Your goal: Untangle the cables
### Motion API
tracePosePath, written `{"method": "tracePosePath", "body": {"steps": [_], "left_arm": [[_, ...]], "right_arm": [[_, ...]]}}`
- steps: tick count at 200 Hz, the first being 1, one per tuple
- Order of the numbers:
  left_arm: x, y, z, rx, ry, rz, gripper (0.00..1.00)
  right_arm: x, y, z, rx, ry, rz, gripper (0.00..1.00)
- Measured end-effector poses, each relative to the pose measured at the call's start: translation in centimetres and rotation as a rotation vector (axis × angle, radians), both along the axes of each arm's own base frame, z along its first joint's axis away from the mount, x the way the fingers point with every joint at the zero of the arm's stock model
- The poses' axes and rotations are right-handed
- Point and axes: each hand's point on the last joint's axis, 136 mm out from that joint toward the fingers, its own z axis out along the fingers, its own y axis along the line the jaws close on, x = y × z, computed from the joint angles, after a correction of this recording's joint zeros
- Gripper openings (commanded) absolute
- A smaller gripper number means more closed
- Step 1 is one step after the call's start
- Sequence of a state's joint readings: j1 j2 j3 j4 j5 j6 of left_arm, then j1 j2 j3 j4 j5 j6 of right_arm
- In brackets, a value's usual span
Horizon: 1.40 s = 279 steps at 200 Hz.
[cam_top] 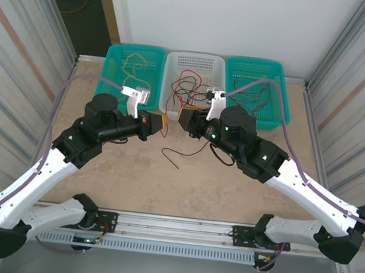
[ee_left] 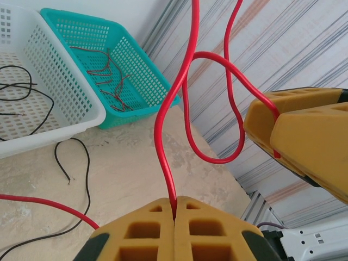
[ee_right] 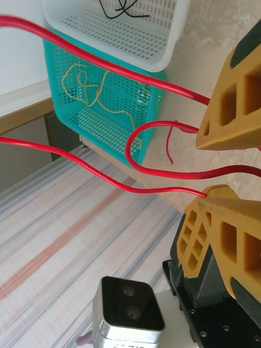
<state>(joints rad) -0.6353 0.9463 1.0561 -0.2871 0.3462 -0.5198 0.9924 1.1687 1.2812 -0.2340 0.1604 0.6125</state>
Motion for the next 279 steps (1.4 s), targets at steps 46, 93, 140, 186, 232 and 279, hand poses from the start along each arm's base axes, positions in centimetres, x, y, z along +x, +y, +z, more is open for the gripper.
{"method": "tracePosePath", "body": {"steps": [46, 93, 140, 186, 232, 279], "left_arm": [[0.0, 0.0, 0.3, -0.002, -0.005, 0.001, 0.00], [2.3, 0.4, 0.5, 0.034, 0.006, 0.082, 0.00], [9.3, 6.4, 2.3, 0.034, 0.067, 0.395, 0.00], [10.7, 9.6, 5.6, -0.041, 0.041, 0.499, 0.00], [10.2, 12.2, 8.6, -0.051, -0.009, 0.586, 0.00], [10.0, 14.8, 8.8, -0.048, 0.019, 0.656, 0.00]], "right_arm": [[0.0, 0.2, 0.0, -0.002, 0.000, 0.008, 0.00], [-1.4, 1.2, 0.0, -0.031, -0.033, 0.065, 0.00], [-5.2, 3.2, -7.8, -0.241, -0.032, 0.134, 0.00], [-4.8, -2.2, -23.0, -0.568, 0.155, 0.002, 0.00], [-2.0, -9.1, -26.9, -0.564, 0.283, -0.224, 0.00], [-0.3, -11.3, -26.0, -0.463, 0.305, -0.329, 0.00]]}}
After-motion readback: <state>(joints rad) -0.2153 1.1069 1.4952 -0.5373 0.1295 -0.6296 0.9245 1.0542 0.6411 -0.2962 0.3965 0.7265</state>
